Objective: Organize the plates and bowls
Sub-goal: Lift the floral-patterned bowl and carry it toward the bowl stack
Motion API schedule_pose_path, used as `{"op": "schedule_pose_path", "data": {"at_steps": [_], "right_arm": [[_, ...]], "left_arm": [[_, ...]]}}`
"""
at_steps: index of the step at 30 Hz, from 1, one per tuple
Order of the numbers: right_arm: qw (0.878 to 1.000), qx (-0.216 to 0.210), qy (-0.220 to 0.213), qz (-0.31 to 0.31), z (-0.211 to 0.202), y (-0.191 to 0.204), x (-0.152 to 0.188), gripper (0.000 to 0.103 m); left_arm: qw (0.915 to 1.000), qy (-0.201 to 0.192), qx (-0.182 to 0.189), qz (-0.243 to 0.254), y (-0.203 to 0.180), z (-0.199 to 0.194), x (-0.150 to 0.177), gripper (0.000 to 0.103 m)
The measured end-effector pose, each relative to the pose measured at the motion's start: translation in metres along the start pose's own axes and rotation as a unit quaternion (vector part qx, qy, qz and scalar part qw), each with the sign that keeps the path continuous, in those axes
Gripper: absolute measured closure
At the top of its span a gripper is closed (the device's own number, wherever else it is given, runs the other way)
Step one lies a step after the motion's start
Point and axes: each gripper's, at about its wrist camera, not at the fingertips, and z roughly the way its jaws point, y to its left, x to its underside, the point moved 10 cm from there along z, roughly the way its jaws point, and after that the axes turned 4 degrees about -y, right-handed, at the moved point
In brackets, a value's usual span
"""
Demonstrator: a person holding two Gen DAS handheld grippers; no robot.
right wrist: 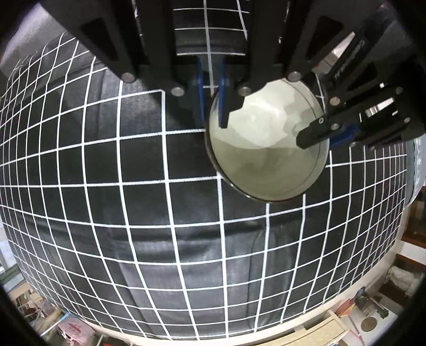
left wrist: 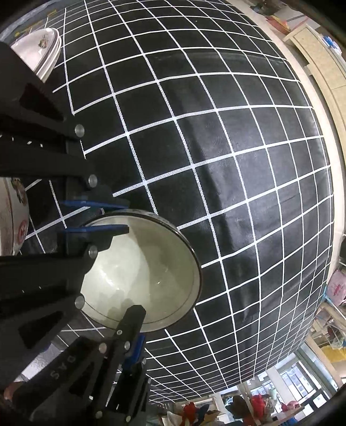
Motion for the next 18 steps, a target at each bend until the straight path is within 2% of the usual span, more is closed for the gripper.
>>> {"op": "schedule_pose_path", "data": {"at_steps": [2, 4, 8, 10, 18], "right_arm": [[1.000, 0.005, 0.001, 0.005, 0.001, 0.005, 0.002, 0.090], [1.000, 0.006, 0.000, 0.013, 0.005, -0.003, -0.004, 0.091], [0.999, 0.006, 0.003, 0.031, 0.008, -0.009, -0.005, 0.091], [0.999, 0.001, 0.010, 0.037, 0.007, -0.012, 0.006, 0.091], [0.999, 0.004, -0.011, 0.039, -0.030, 0.022, 0.026, 0.091]], "left_arm": [[1.0000, -0.001, -0.006, 0.004, 0.005, 0.002, 0.005, 0.093], [1.0000, -0.003, -0.007, 0.004, 0.001, 0.002, -0.010, 0.093], [0.9999, 0.000, -0.007, -0.008, 0.001, -0.002, -0.011, 0.094], [0.9998, 0.000, -0.017, -0.011, 0.007, -0.008, -0.005, 0.094], [0.9995, -0.022, -0.004, -0.023, 0.021, -0.066, 0.034, 0.094]]}}
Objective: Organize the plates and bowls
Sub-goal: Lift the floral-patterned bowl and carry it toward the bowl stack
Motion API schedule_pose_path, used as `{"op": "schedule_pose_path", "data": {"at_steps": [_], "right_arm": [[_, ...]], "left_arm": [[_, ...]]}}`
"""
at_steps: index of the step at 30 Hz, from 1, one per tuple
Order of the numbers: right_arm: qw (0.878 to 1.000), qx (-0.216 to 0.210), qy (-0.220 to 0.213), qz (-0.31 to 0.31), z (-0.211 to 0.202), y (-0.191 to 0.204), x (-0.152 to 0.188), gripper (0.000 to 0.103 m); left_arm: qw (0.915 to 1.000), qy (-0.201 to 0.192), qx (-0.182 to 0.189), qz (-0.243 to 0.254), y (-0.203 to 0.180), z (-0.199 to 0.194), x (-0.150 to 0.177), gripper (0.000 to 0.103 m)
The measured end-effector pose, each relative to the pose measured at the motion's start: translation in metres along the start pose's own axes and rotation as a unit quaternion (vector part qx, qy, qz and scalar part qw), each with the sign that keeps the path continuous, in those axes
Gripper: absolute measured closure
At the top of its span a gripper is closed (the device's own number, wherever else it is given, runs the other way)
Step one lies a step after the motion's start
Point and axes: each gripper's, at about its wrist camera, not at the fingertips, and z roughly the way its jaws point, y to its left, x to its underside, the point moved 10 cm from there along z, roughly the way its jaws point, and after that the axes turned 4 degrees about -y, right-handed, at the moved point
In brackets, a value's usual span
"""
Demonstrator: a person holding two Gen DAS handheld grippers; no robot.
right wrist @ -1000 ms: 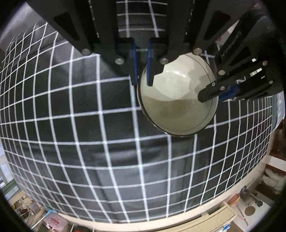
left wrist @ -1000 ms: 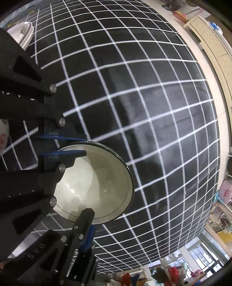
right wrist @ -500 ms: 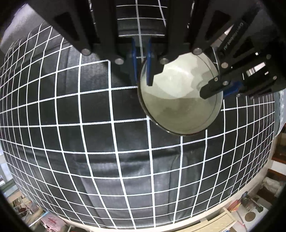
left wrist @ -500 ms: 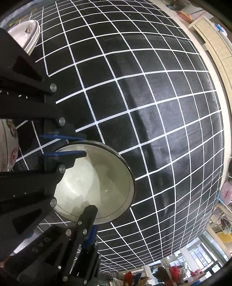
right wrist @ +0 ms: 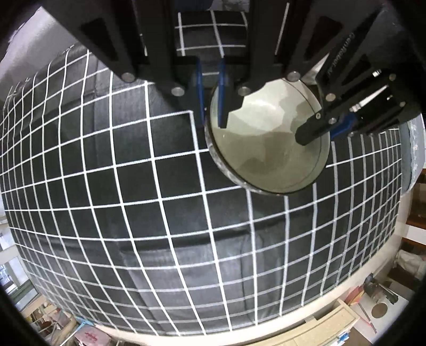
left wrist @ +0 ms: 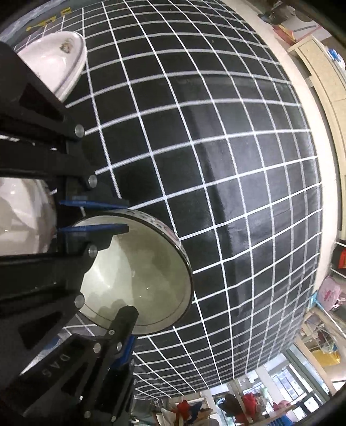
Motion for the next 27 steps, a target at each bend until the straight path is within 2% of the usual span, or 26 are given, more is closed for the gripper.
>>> {"op": "schedule_pose_path", "data": {"at_steps": [7, 14, 17, 20, 27], "right_arm": [[1.000, 0.001, -0.028, -0.012, -0.046, 0.028, 0.016, 0.091], [0.999, 0.000, -0.041, -0.033, -0.082, 0.042, 0.036, 0.091], [0.998, 0.001, -0.038, -0.041, -0.081, 0.054, 0.045, 0.091], [0.998, 0.002, -0.030, -0.048, -0.066, 0.046, 0.044, 0.091], [0.998, 0.005, -0.008, -0.057, -0.046, 0.050, 0.067, 0.091]], "left_arm": [[0.9997, -0.025, -0.002, -0.005, 0.008, -0.052, 0.012, 0.094], [0.9992, -0.037, -0.010, -0.012, 0.025, -0.090, 0.053, 0.094], [0.9992, -0.034, -0.016, -0.014, 0.030, -0.093, 0.074, 0.094], [0.9994, -0.025, -0.021, -0.014, 0.031, -0.093, 0.094, 0.094], [0.9995, -0.010, -0.025, -0.016, 0.031, -0.085, 0.121, 0.094]]}}
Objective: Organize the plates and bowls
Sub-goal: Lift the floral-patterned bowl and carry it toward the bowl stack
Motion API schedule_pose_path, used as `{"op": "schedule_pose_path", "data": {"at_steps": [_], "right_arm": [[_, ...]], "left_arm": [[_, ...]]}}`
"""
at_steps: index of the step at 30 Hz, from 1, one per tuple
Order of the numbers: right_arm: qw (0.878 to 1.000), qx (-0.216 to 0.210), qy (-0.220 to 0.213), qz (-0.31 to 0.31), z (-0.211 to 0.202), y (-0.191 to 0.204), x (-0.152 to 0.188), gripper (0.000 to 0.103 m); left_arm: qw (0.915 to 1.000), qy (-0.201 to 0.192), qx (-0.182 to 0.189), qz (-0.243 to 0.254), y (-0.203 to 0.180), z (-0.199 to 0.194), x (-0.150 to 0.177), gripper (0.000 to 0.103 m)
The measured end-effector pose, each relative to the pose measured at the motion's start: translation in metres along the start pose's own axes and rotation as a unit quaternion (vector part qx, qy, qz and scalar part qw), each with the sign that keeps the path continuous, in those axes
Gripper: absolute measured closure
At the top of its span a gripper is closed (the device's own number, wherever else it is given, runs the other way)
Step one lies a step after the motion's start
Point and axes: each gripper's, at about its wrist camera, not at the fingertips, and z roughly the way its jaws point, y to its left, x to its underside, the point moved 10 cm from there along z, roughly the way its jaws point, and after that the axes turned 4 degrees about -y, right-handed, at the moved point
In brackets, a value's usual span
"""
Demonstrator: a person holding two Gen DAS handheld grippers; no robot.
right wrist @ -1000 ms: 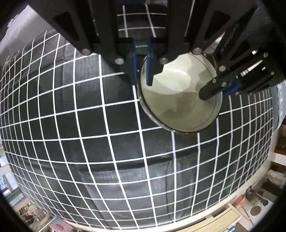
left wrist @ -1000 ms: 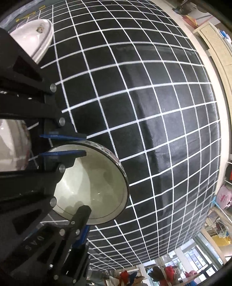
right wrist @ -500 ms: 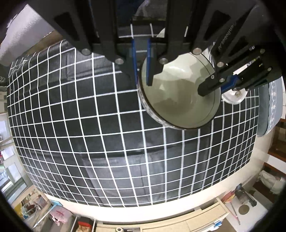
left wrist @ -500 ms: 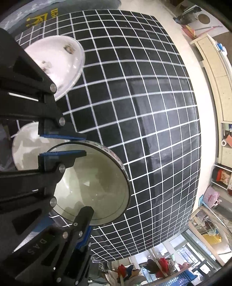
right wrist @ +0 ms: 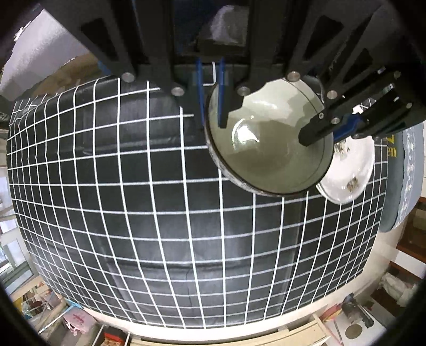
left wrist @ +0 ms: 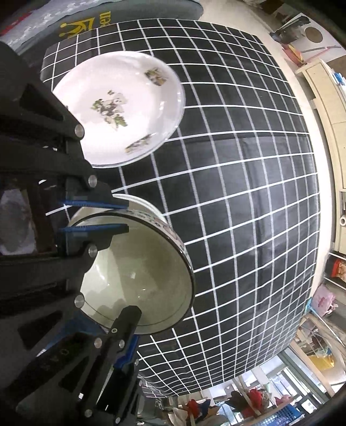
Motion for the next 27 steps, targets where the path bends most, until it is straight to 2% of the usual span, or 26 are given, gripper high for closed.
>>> {"op": "schedule_pose_path", "data": {"at_steps": [6, 21, 27], "right_arm": [[1.000, 0.004, 0.007, -0.005, 0.015, -0.002, 0.005, 0.091], [1.000, 0.016, -0.002, -0.023, 0.030, 0.002, 0.001, 0.091], [0.999, 0.007, -0.006, -0.032, 0.031, 0.000, -0.002, 0.090]], "left_arm": [[0.9999, 0.012, 0.001, -0.007, -0.008, 0.021, 0.006, 0.094], [0.9999, 0.004, 0.002, -0.013, -0.014, 0.025, 0.008, 0.094], [0.9997, 0.007, 0.010, -0.021, -0.012, 0.025, 0.010, 0.094]]}}
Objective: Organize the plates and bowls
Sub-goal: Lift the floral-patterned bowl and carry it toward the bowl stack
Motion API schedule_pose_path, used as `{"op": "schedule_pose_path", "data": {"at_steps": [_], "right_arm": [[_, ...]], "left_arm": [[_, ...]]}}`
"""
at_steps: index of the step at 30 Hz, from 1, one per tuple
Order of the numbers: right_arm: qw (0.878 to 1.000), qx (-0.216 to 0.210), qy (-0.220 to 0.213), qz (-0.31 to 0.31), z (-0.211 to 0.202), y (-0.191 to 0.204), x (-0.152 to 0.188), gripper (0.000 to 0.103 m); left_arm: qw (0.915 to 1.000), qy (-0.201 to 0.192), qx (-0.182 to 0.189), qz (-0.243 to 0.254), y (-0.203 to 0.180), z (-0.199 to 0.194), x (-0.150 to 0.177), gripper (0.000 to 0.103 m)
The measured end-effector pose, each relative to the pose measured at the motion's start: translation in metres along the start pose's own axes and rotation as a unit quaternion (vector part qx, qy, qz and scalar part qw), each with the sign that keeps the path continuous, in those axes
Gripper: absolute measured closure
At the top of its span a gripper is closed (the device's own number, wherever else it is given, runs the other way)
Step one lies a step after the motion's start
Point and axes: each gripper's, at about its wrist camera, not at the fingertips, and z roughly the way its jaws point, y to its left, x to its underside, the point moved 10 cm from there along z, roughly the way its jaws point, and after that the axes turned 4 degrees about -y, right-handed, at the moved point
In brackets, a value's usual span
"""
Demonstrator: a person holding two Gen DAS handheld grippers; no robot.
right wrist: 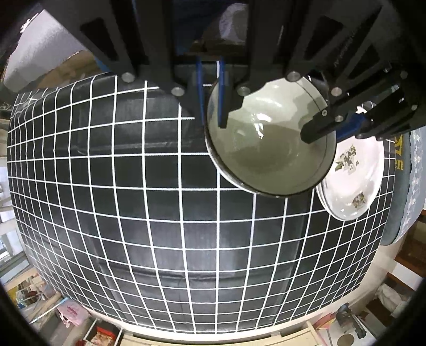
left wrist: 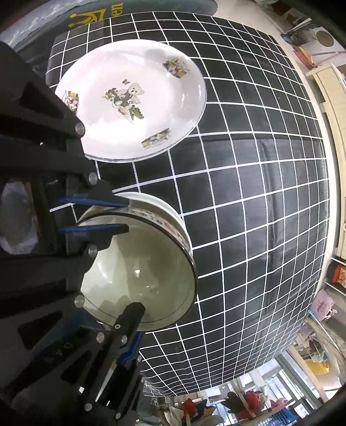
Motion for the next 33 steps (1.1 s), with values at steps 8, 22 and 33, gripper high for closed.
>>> {"op": "schedule_pose_path", "data": {"at_steps": [8, 22, 33], "right_arm": [[1.000, -0.014, -0.001, 0.001, 0.000, -0.005, -0.004, 0.090], [0.999, -0.028, -0.026, 0.011, -0.015, -0.005, -0.008, 0.059], [0.998, -0.054, -0.027, 0.018, -0.016, -0.004, -0.007, 0.046]], "left_arm": [[0.9999, -0.002, 0.015, -0.007, 0.001, -0.001, 0.001, 0.089], [0.9996, -0.021, 0.016, 0.001, 0.002, -0.009, -0.007, 0.073], [0.9983, -0.033, 0.047, 0.010, 0.006, -0.020, -0.008, 0.055]]}}
